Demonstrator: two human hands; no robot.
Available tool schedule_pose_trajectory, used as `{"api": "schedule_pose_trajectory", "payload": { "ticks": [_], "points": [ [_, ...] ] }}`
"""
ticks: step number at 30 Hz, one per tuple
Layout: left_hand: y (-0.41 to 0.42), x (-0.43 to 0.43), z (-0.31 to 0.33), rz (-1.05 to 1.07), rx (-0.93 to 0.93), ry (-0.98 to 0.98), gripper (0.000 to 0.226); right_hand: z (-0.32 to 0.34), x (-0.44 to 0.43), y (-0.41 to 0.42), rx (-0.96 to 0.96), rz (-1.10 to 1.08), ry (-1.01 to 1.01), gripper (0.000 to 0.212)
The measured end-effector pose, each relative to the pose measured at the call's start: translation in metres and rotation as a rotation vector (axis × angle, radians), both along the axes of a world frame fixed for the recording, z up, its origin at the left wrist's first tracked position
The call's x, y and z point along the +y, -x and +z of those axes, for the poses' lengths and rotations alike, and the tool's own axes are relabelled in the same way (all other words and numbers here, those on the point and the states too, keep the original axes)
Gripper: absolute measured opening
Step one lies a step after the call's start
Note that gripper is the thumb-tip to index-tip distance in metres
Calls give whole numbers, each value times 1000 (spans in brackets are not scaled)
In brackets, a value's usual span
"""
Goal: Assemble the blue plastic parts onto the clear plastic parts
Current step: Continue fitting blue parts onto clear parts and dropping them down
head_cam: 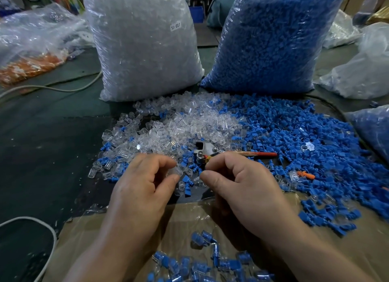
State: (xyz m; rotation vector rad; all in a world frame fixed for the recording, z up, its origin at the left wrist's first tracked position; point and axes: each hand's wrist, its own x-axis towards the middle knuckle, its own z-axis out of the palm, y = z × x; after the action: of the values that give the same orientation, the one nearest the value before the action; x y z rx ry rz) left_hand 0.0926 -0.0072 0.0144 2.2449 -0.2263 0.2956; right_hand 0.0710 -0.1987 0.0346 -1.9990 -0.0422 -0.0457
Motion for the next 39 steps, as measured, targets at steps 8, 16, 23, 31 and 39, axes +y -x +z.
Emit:
{"api": "schedule_pose_trajectory", "payload": {
  "ticks": [8,16,23,31,39],
  "points": [
    [-2,0,-1,95,-56,135,15,5,3,1,103,14,-174,13],
    [3,-4,5,-10,178,502,41,8,6,5,32,34,-199,22],
    [9,-15,11,-25,153,300,21,8,8,9,-369,73,215,14],
    [11,-17,8,-80,302,457,19,9,8,10,-435,80,368,19],
    [11,-16,8,-167,367,494,19,11,7,13,-412,147,467,25]
  ]
}}
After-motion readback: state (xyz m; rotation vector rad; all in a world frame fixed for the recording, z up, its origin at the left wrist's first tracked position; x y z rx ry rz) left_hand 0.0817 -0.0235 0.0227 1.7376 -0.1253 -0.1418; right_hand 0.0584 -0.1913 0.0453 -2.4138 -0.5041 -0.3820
